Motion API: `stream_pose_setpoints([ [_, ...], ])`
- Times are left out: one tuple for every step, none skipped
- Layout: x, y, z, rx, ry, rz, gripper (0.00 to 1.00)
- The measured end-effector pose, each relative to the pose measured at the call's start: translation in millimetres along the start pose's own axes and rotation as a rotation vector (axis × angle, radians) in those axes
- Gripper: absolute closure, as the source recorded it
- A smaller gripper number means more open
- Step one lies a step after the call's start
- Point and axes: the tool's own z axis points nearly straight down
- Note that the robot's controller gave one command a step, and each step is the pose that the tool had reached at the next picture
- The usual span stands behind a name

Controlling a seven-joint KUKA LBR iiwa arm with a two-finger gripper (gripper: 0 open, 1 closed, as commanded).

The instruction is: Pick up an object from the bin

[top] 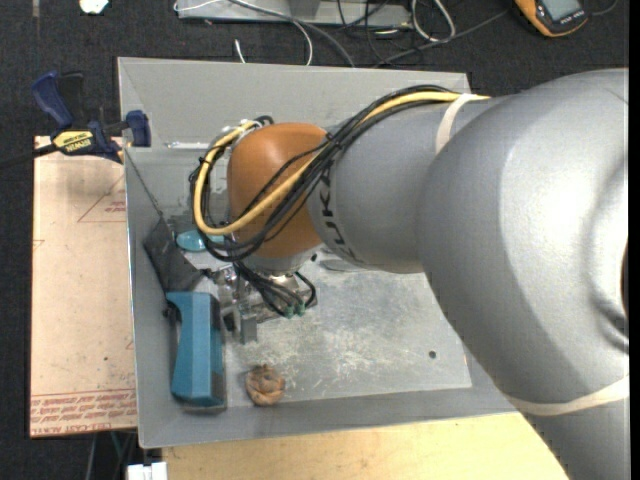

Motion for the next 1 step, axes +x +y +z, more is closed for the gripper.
stream_pose_setpoints([
  [12.6, -1.8, -44.6, -0.008, -0.011, -0.043, 1.00],
])
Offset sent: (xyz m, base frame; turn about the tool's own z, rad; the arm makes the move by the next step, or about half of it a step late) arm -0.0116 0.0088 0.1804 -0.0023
